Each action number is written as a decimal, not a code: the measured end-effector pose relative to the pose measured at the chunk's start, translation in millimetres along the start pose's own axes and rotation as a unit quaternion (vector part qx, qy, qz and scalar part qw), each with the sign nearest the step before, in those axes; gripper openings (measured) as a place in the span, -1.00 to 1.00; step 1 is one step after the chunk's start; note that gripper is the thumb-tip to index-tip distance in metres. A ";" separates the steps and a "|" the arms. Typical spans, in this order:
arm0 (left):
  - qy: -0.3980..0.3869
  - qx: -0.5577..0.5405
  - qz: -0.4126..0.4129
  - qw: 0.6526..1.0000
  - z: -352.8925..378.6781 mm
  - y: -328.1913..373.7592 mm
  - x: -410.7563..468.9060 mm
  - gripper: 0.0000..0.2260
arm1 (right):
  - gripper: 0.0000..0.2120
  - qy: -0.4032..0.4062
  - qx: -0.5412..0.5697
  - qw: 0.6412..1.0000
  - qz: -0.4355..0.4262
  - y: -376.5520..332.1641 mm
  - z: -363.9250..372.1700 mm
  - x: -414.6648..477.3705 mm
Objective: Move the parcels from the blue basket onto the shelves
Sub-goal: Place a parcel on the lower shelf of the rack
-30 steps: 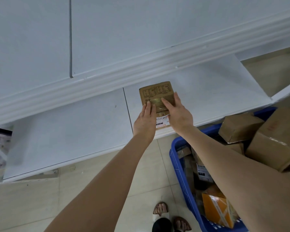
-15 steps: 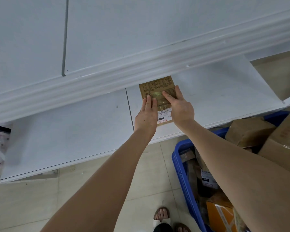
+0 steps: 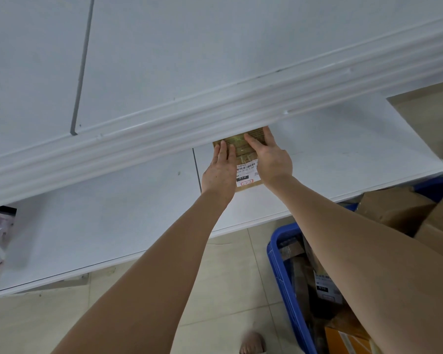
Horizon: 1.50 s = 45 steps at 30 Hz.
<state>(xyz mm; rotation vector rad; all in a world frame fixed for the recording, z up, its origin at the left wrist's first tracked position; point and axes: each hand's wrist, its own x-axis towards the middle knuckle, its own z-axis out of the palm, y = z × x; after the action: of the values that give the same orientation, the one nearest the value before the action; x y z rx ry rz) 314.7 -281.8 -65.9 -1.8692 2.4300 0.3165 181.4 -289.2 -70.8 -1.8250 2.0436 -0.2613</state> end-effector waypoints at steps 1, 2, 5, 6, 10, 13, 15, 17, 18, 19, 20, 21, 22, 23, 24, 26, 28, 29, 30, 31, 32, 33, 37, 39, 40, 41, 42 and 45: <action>0.000 -0.002 0.000 1.000 -0.5 -0.2 1.0 -0.27 | -0.34 0.001 0.000 1.000 -0.001 0.3 0.5 1.3; -0.001 -0.004 -0.001 1.000 -0.5 -0.3 1.4 -0.28 | -0.34 0.002 0.000 1.000 -0.001 0.6 0.9 2.0; -0.004 -0.006 -0.003 1.000 -2.1 0.5 -1.8 -0.30 | -0.33 -0.003 0.013 1.000 -0.006 1.8 2.8 1.3; -0.006 -0.001 -0.001 1.000 -4.3 0.8 -2.9 -0.30 | -0.32 -0.006 0.017 1.000 -0.009 1.8 2.2 0.1; -0.025 0.006 0.001 1.000 -19.6 6.3 -11.0 -0.25 | -0.18 -0.032 0.023 0.999 0.019 2.2 -7.8 -16.1; -0.030 -0.009 -0.014 0.999 -33.0 16.8 -27.5 -0.20 | -0.14 -0.022 0.000 0.999 0.036 5.1 -21.0 -37.6; -0.041 -0.009 -0.014 0.999 -41.9 26.7 -41.3 -0.21 | -0.14 -0.029 -0.003 0.998 0.046 9.2 -32.7 -54.5; -0.052 -0.011 -0.004 0.999 -51.1 38.2 -54.3 -0.22 | -0.13 -0.034 -0.009 0.998 0.053 13.6 -45.1 -72.7; -0.055 -0.012 0.003 0.998 -55.4 44.7 -60.5 -0.23 | -0.14 -0.035 -0.013 0.998 0.054 16.1 -51.3 -82.3; -0.060 -0.012 0.009 0.998 -59.7 51.9 -66.7 -0.24 | -0.16 -0.038 -0.014 0.997 0.058 19.1 -56.9 -92.0; -0.066 -0.011 0.014 0.998 -63.5 59.6 -72.4 -0.25 | -0.16 -0.040 -0.014 0.997 0.064 22.4 -62.3 -101.7; -0.072 -0.010 0.019 0.997 -66.4 68.0 -77.4 -0.26 | -0.17 -0.041 -0.018 0.997 0.070 26.4 -67.6 -110.8; -0.078 -0.009 0.024 0.997 -68.1 76.8 -81.6 -0.26 | -0.17 -0.042 -0.023 0.996 0.073 30.9 -72.8 -119.4; -0.086 -0.008 0.028 0.996 -68.9 86.0 -85.2 -0.26 | -0.18 -0.043 -0.029 0.996 0.073 35.7 -77.5 -127.3; -0.094 -0.006 0.032 0.995 -69.3 96.1 -88.9 -0.26 | -0.19 -0.044 -0.033 0.996 0.072 41.5 -82.7 -134.8; -0.101 -0.003 0.043 0.994 -68.3 117.4 -96.1 -0.27 | -0.21 -0.046 -0.037 0.996 0.070 55.1 -92.5 -148.1; -0.107 0.000 0.052 0.993 -63.8 139.3 -102.9 -0.27 | -0.23 -0.050 -0.039 0.996 0.067 72.2 -101.1 -159.4; -0.108 0.003 0.055 0.993 -61.4 151.3 -106.0 -0.27 | -0.24 -0.052 -0.039 0.996 0.066 82.5 -105.2 -164.6; -0.109 0.004 0.054 0.993 -58.9 163.6 -108.7 -0.27 | -0.24 -0.056 -0.039 0.996 0.065 93.1 -109.4 -170.0; -0.114 0.003 0.050 0.992 -56.0 176.5 -111.3 -0.27 | -0.24 -0.062 -0.039 0.995 0.064 104.6 -113.4 -175.1; -0.122 0.000 0.042 0.992 -52.6 190.4 -114.0 -0.27 | -0.24 -0.071 -0.039 0.995 0.062 116.8 -117.3 -180.4; -0.131 -0.003 0.033 0.991 -48.4 205.4 -117.4 -0.28 | -0.24 -0.080 -0.037 0.994 0.058 129.9 -120.4 -185.7; -0.149 -0.029 -0.012 0.988 -27.0 272.3 -131.7 -0.33 | -0.24 -0.112 -0.026 0.993 0.033 189.8 -131.0 -209.8; -0.163 -0.054 -0.036 0.985 -13.6 306.6 -139.3 -0.36 | -0.25 -0.122 -0.034 0.992 0.018 223.2 -137.2 -223.4; -0.174 -0.065 -0.046 0.982 -8.2 324.3 -143.5 -0.37 | -0.25 -0.127 -0.041 0.991 0.013 239.9 -141.1 -230.1; -0.185 -0.074 -0.055 0.978 -2.8 341.3 -147.0 -0.37 | -0.26 -0.132 -0.043 0.990 0.015 256.7 -145.0 -235.8; -0.193 -0.085 -0.062 0.975 2.5 357.3 -149.3 -0.36 | -0.27 -0.135 -0.043 0.990 0.024 273.0 -148.5 -240.8; -0.211 -0.108 -0.067 0.969 24.3 394.5 -155.2 -0.40 | -0.30 -0.147 -0.027 0.987 0.064 315.1 -155.2 -253.8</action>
<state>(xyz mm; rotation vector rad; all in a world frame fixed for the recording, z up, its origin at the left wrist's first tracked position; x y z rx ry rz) -25.7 -33.4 -13.5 -1.7986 2.0436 0.8986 -148.4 -14.6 -11.2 -1.6426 1.9630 0.0947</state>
